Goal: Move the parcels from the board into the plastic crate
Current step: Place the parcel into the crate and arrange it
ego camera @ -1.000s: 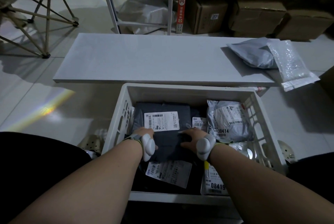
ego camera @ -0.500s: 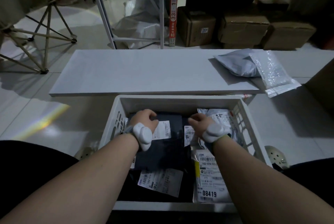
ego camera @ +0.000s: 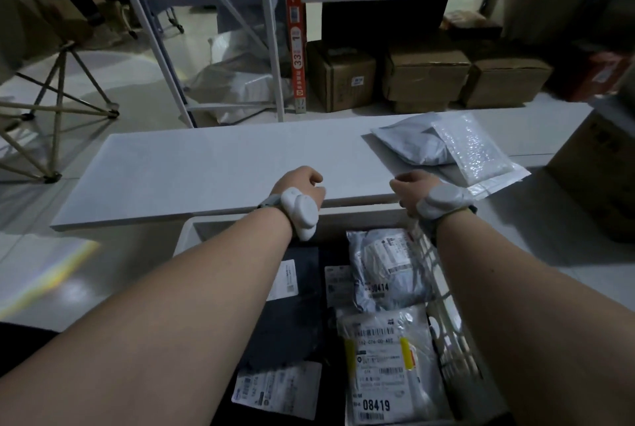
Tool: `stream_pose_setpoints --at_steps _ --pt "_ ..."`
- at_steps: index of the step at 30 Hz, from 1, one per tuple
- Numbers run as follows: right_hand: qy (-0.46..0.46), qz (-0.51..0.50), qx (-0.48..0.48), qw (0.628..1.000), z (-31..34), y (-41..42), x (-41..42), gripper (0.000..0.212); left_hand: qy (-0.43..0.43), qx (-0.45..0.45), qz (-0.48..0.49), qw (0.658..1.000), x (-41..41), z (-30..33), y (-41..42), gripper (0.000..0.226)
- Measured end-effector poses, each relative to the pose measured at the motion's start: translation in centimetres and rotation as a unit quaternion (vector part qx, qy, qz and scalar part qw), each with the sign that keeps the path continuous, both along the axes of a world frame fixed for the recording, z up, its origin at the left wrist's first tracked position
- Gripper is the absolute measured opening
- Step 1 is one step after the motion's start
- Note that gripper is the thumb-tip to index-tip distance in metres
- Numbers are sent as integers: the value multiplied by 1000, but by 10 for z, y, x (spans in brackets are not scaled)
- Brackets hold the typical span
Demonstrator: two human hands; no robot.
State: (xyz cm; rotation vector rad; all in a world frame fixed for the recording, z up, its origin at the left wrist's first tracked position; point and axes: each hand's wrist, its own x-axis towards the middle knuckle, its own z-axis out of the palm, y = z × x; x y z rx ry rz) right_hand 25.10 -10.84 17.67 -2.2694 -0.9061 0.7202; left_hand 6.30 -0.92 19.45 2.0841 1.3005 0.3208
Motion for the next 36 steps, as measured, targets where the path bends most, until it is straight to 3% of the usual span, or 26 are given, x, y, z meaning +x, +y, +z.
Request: stream_pose_setpoints --at_steps 6,12,16,20,26,31,36 --pt "-36 4 -24 999 13 -5 41 37 14 -8 -58 998 44 7 -4 35" --pt "-63 -45 -19 997 20 -3 80 24 28 -29 -88 995 99 8 -3 36" --pt "-90 -79 -103 987 21 1 107 43 74 -9 -127 989 138 8 -1 25" --pt "-97 -115 -133 980 6 7 135 56 96 -5 -152 984 178 6 2 41" --pt "-135 -163 -111 971 -6 18 160 38 95 16 -198 976 208 3 10 49" --pt "-125 -139 -135 973 -13 26 175 54 85 7 -194 977 219 -9 20 58" --pt "-108 -144 -132 975 -17 26 178 56 82 -1 -193 978 220 -17 21 53"
